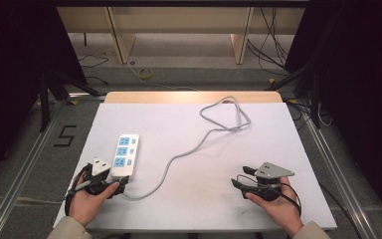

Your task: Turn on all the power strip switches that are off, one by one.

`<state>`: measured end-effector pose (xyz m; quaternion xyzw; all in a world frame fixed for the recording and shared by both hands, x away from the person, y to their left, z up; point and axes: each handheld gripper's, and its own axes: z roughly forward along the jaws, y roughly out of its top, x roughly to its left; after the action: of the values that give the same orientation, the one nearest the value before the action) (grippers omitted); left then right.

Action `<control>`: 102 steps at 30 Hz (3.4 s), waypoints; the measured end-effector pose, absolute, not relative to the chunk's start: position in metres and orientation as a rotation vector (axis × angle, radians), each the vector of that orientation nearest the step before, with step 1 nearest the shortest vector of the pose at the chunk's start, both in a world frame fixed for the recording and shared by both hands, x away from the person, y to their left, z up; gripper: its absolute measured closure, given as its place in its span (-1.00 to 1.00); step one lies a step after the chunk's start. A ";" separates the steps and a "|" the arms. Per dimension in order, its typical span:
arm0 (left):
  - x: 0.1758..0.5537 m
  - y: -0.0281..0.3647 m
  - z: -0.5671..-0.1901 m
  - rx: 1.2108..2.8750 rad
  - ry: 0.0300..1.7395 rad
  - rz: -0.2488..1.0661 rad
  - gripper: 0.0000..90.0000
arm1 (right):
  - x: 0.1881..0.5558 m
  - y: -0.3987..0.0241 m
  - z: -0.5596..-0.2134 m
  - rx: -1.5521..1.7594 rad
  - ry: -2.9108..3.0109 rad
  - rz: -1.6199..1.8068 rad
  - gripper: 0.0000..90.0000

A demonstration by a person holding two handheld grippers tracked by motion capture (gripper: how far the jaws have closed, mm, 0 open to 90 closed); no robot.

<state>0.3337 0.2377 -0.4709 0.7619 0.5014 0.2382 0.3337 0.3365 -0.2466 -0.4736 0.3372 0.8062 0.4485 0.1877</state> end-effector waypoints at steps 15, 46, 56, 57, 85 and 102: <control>0.331 0.239 -0.467 1.987 1.319 0.630 -0.13 | 0.334 -0.244 -0.473 0.945 2.269 1.258 -0.18; 0.347 0.232 -0.446 2.066 1.402 0.524 0.99 | 0.334 -0.245 -0.472 0.958 2.255 1.270 -0.20; 0.363 0.226 -0.442 2.086 1.436 0.477 0.99 | 0.335 -0.246 -0.473 0.962 2.254 1.266 -0.20; 0.364 0.225 -0.442 2.090 1.435 0.474 0.99 | 0.335 -0.246 -0.473 0.962 2.254 1.266 -0.20; 0.400 0.211 -0.441 2.087 1.500 0.434 1.00 | 0.335 -0.246 -0.472 0.959 2.255 1.266 -0.20; 0.412 0.209 -0.446 2.101 1.550 0.417 1.00 | 0.335 -0.246 -0.473 0.958 2.255 1.267 -0.20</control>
<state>0.4116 0.2087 -0.4459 0.7701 0.5681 0.1528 0.2466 0.3347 -0.2458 -0.4725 0.3411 0.8027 0.4508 0.1903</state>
